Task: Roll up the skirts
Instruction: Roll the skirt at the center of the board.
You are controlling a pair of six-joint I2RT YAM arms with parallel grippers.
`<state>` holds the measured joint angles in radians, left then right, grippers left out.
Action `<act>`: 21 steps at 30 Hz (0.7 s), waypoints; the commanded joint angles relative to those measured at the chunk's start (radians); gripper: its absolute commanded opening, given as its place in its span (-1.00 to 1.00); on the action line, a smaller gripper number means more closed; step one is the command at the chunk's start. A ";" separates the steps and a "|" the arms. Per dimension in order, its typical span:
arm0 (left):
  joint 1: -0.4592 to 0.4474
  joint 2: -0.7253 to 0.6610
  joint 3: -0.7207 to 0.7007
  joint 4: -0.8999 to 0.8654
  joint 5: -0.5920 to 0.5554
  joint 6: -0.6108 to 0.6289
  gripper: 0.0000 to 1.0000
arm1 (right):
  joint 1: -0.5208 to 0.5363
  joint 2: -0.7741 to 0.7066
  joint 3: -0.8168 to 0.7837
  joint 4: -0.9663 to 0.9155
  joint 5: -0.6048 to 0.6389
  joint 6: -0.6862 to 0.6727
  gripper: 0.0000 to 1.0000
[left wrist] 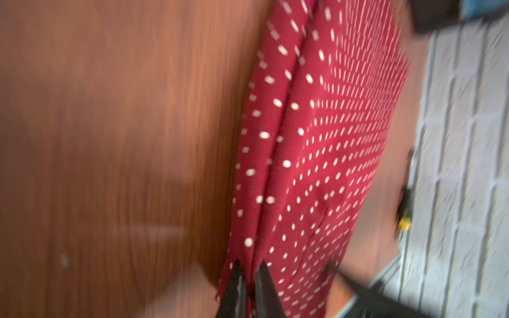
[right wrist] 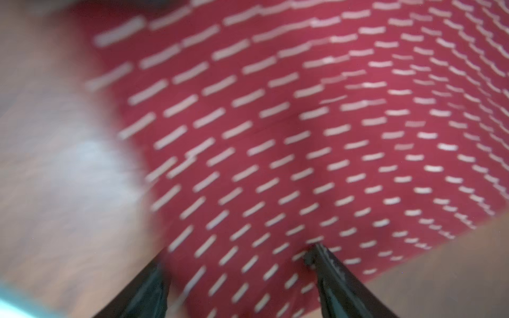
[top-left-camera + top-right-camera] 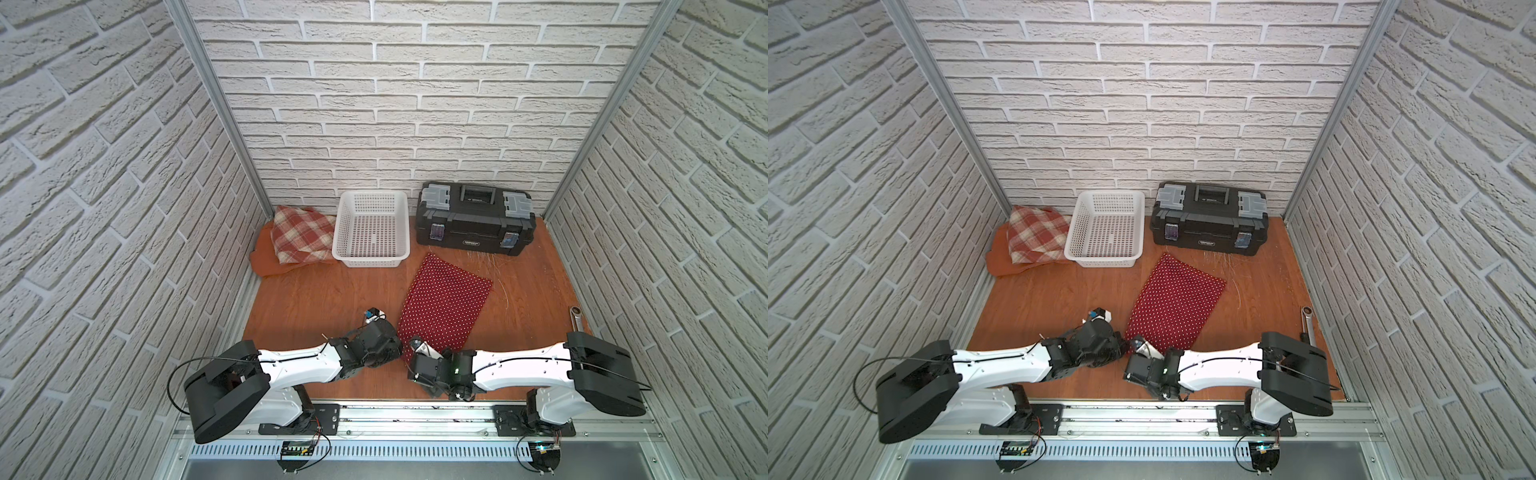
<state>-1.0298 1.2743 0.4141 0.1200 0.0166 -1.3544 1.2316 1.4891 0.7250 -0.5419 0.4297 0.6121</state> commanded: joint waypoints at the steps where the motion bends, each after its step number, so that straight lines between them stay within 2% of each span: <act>1: -0.018 -0.010 -0.014 -0.034 0.052 0.029 -1.00 | -0.014 -0.072 -0.031 -0.067 0.065 0.065 0.63; 11: -0.016 -0.021 -0.015 -0.041 0.035 0.019 -1.00 | 0.068 -0.030 0.015 -0.071 0.068 0.015 0.66; 16: -0.003 -0.034 0.013 -0.083 0.024 0.032 -1.00 | 0.139 0.001 0.039 -0.106 0.111 0.011 0.68; 21: 0.002 -0.021 0.017 -0.057 0.040 0.011 -1.00 | 0.190 0.036 0.060 -0.058 0.150 -0.033 0.72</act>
<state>-1.0351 1.2522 0.4179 0.0628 0.0505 -1.3430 1.3998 1.5070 0.7635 -0.6216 0.5301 0.6109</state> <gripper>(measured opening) 0.077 0.856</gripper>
